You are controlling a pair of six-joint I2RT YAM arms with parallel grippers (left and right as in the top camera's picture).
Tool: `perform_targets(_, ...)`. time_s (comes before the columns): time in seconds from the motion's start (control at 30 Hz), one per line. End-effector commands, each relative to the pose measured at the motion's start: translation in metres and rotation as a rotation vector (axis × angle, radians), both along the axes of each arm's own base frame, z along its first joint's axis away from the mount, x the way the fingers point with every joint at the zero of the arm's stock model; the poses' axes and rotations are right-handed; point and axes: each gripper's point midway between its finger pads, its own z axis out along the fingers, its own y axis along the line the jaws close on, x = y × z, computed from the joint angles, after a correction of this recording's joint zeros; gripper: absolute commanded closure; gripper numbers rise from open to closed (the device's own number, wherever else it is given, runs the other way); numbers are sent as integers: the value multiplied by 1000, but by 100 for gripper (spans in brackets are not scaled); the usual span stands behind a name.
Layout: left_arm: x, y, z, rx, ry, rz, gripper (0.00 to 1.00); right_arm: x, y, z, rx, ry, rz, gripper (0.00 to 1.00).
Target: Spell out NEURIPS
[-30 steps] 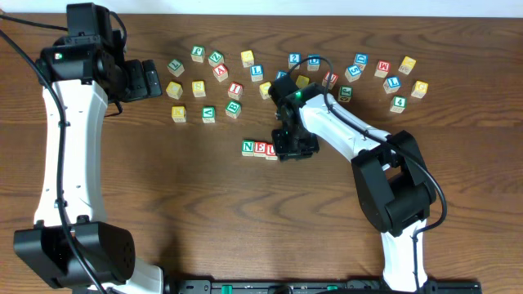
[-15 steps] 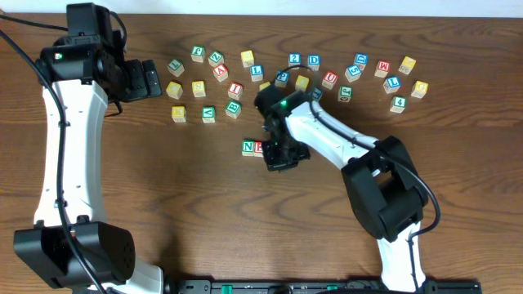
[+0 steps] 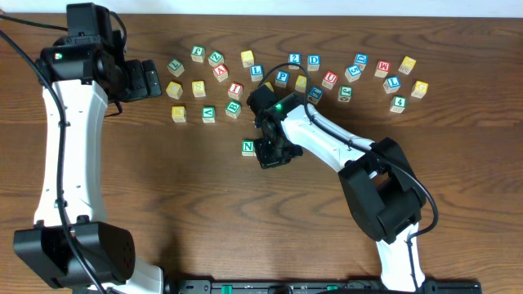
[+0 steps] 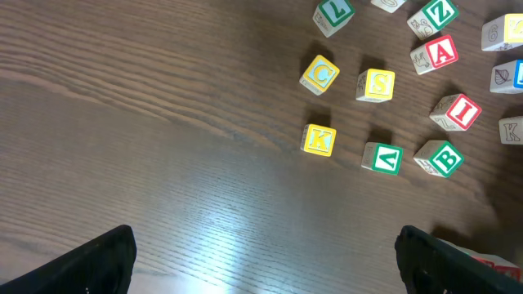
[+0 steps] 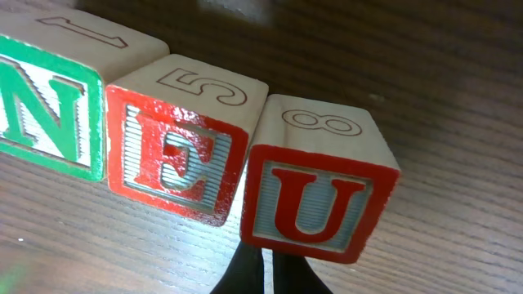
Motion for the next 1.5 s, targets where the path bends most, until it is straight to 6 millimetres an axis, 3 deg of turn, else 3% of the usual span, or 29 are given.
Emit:
perform_targets(0.0, -1, 4, 7, 18, -15, -3, 0, 7, 4, 14, 20, -46, 17, 99)
perform_targets(0.17, -1, 4, 7, 18, -14, -3, 0, 2, 7, 15, 32, -26, 22, 99)
perform_targets(0.3, -1, 4, 7, 18, -14, -3, 0, -2, 8, 29, 71, -8, 29, 99)
perform_targets(0.57, -1, 4, 7, 18, -14, -3, 0, 22, -16, 67, 79, -115, -50, 99)
perform_targets(0.73, -1, 4, 7, 18, -14, -3, 0, 36, -33, 61, 34, -140, -120, 99)
perform_targets(0.9, -1, 4, 7, 18, -15, -3, 0, 46, -32, 47, 33, -151, -142, 99)
perform_targets(1.13, -1, 4, 7, 18, -14, -3, 0, 42, -34, 25, 4, -106, -161, 99)
perform_targets(1.47, -1, 4, 7, 18, -15, -3, 0, 38, -35, 17, -8, -86, -179, 99)
